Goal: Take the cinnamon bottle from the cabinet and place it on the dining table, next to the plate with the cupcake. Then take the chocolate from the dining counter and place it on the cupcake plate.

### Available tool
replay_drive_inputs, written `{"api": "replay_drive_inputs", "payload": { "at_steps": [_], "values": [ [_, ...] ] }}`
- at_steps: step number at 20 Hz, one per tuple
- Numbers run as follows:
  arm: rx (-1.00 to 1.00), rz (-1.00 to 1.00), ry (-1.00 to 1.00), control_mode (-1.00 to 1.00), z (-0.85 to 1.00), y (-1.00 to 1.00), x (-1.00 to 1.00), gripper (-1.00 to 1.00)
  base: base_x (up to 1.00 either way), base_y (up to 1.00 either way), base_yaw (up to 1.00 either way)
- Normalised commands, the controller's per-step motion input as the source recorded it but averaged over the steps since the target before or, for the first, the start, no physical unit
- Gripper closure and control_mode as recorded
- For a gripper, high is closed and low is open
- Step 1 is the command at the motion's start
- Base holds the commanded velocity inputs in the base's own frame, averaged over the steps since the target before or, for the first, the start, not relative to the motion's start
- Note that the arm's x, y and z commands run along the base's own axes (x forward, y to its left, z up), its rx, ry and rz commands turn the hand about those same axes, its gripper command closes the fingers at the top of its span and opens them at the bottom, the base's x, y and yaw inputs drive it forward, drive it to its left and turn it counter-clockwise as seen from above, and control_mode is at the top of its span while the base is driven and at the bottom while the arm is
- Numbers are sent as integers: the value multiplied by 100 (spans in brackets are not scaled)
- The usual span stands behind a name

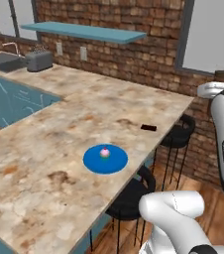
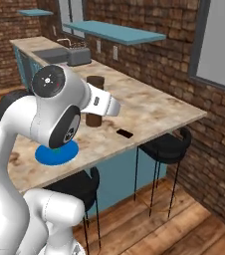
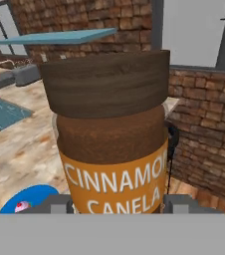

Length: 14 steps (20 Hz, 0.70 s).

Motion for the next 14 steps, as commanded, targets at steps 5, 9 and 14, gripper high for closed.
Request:
{"api": "replay_drive_inputs", "payload": {
  "at_steps": [5,9,14],
  "values": [
    [0,0,0,100,0,0,0,100,23,-68,55],
    [0,0,0,100,0,0,0,100,23,-60,58],
    [0,0,0,100,0,0,0,100,31,-66,55]
  ]
}}
